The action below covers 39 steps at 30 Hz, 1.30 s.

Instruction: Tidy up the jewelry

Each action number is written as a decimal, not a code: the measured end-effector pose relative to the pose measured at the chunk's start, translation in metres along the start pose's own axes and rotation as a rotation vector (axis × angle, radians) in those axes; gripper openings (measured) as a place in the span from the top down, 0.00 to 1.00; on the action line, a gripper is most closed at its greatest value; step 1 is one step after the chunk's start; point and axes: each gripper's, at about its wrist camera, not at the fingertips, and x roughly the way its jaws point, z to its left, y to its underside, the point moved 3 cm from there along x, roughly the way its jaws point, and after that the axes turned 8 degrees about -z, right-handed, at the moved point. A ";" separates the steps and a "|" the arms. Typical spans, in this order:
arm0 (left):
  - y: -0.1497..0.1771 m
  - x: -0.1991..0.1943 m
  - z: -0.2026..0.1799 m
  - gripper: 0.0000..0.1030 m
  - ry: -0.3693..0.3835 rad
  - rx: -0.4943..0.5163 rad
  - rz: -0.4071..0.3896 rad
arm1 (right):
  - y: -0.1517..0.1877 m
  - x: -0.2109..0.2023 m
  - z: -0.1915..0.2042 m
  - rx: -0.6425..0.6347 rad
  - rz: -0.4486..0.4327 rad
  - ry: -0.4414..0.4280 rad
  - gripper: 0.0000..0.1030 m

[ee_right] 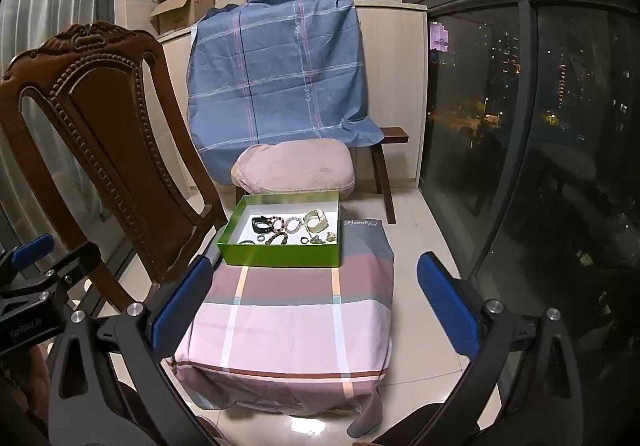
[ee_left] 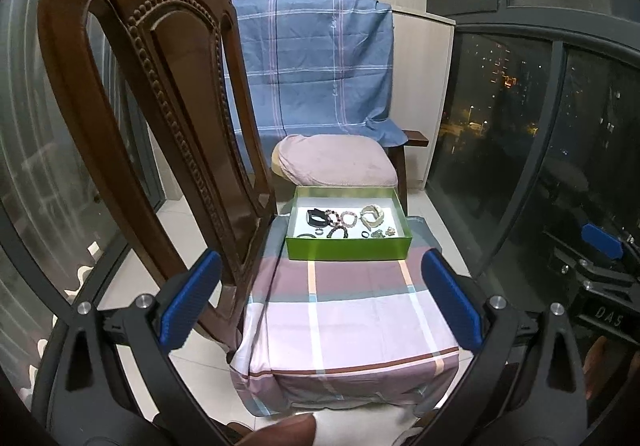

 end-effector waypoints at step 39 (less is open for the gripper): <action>-0.002 -0.007 -0.008 0.04 0.010 0.016 0.010 | -0.004 -0.006 0.001 0.000 -0.011 -0.006 0.03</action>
